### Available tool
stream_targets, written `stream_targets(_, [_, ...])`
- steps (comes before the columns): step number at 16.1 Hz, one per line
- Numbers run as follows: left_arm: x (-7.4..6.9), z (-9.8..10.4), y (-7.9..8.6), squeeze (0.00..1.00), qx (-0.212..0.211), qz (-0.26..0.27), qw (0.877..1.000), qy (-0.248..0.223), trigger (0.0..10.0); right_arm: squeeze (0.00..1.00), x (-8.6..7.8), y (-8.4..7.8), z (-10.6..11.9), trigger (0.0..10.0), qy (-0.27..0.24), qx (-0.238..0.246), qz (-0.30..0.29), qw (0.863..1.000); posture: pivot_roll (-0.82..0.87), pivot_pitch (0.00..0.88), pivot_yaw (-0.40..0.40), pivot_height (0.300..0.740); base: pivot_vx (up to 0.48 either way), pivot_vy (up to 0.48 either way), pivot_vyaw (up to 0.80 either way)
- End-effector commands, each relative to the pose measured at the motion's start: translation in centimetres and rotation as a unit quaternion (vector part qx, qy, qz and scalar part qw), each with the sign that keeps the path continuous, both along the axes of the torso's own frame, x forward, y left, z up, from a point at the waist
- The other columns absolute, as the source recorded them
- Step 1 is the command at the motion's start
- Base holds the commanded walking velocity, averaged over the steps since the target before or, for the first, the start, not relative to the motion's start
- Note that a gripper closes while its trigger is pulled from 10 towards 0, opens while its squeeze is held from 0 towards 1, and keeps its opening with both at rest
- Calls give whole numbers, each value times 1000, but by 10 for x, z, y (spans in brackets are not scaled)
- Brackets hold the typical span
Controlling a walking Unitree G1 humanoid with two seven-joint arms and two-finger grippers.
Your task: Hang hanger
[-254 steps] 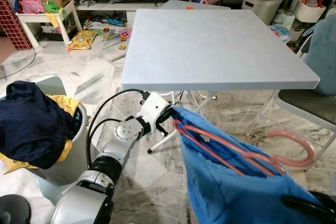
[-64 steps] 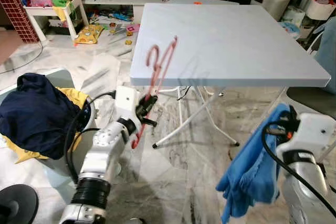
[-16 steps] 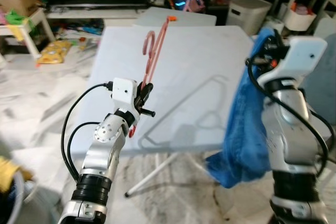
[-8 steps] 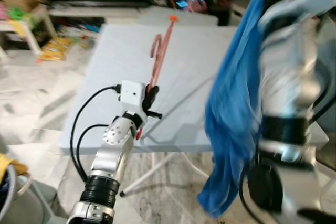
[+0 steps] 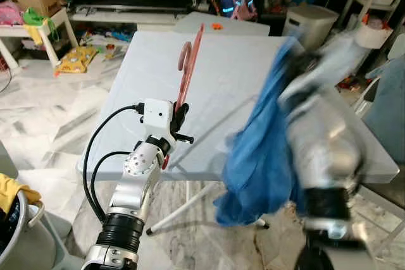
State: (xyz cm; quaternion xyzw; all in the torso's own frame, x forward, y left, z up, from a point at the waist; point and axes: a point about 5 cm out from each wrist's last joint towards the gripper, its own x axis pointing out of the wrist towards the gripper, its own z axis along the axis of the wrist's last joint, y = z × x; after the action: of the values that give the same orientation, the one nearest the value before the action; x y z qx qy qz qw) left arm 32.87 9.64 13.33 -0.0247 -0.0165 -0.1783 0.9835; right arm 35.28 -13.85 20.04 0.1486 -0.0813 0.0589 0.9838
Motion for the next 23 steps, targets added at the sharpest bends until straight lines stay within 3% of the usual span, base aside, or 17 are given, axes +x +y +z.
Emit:
stream_targets(1, [0,2,-3,0,1,-1,1000,-7,10000,0,1,5,-4,10000,23,-36,4,999,76,0,-69,740,0,0,0])
stream_targets(3, [-1,1,-5,0,0,-4,1000,-5,10000,0,-7,9,-47,10000,125,-82,22,989,76,0,-75,740,0,0,0])
stream_targets(6, [-2,-1,-5,0,-1,-4,1000,-1,10000,0,-16,6,-61,10000,151,-105,32,982,77,0,-82,740,0,0,0])
stream_targets(8, [-3,-2,-5,0,-2,-3,1000,1,10000,0,-20,8,-67,10000,161,-154,64,973,76,0,-84,740,0,0,0])
stream_targets(9, [-3,-3,-6,0,-3,-5,1000,3,10000,0,-26,10,-75,10000,169,-224,98,955,75,0,-84,740,0,0,0])
stream_targets(10, [-3,-3,-6,0,-3,-6,1000,3,10000,753,-29,10,-78,10000,178,-238,108,949,75,0,-84,740,0,0,0])
stream_targets(11, [-3,-3,-7,0,-4,-10,1000,6,10000,1000,-32,9,-82,10000,185,-232,118,948,72,0,-83,740,0,0,0])
stream_targets(15, [-4,-5,-8,0,-4,-15,1000,11,10000,1000,-36,3,-78,10000,175,-279,130,935,68,0,-81,740,0,0,0])
stream_targets(20, [-3,-5,-9,0,-4,-19,1000,13,10000,1000,-32,-1,-58,10000,146,-261,119,947,67,0,-77,740,0,0,0])
stream_targets(21, [-3,-5,-9,0,-4,-20,1000,13,10000,1000,-34,-5,-52,10000,142,-286,116,941,64,0,-72,740,0,0,0])
stream_targets(23, [-3,-5,-8,0,-11,-23,1000,15,10000,1000,-37,-9,-42,10000,136,-285,121,941,58,0,-69,740,0,0,0])
